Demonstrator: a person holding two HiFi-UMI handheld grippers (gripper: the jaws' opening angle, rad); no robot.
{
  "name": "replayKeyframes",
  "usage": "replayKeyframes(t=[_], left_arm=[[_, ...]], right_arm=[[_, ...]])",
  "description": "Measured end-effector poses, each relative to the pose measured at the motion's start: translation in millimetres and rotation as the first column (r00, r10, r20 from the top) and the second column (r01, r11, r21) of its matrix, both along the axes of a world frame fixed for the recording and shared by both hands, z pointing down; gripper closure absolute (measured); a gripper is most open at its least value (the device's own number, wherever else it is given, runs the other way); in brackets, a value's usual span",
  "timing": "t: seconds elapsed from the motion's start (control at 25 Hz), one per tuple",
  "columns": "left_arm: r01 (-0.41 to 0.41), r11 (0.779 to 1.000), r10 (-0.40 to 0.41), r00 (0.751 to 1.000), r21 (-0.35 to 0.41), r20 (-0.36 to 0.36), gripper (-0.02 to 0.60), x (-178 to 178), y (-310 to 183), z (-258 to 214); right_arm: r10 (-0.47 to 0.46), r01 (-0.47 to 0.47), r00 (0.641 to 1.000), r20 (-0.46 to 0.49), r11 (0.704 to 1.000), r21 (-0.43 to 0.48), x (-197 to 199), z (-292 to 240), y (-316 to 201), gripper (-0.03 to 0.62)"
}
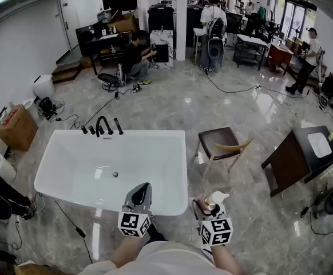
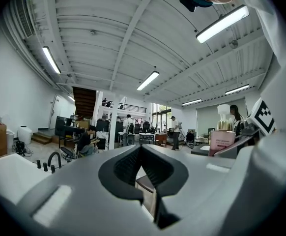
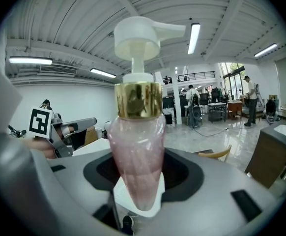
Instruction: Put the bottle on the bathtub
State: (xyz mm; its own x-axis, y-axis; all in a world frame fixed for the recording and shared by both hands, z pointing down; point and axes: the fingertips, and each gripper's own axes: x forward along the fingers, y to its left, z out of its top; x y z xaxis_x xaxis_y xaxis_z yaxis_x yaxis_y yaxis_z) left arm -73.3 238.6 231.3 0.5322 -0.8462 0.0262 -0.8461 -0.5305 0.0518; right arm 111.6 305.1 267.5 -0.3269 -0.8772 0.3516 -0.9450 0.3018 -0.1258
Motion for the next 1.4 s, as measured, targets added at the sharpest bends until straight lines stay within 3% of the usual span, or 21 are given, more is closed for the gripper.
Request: replayKeyframes(t=[0.32,0.68,1.08,1.4], left_arm=[[-0.064,0.998,0.063,0.998,0.006,0.012,0.574,-55.8,-94.8,-2.0],[-0.075,0.997,0.075,0.997,-0.024,-0.004,0.573,-86.6,-149.2,14.5],[-0.011,0.999,0.011,1.000,-0.033,-0.005,0.574,-75.5,-178.3,15.8],[-0.008,0.999,0.009,1.000,-0.035,0.010,0.574,-48.6,-203.8,20.5]], right_arm=[[0.079,-0.078,0.997,-0.017,0.997,0.028,-50.5,-7.8,-92.1,0.378],[0.084,-0.083,0.995,-0.054,0.996,0.017,-88.2,-8.5,-152.1,0.378],[0.010,-0.010,0.998,-0.059,1.000,-0.004,-79.5,-1.8,-191.6,0.378],[-0.020,0.020,0.999,-0.048,1.000,-0.007,-63.7,3.3,-220.5,0.378]])
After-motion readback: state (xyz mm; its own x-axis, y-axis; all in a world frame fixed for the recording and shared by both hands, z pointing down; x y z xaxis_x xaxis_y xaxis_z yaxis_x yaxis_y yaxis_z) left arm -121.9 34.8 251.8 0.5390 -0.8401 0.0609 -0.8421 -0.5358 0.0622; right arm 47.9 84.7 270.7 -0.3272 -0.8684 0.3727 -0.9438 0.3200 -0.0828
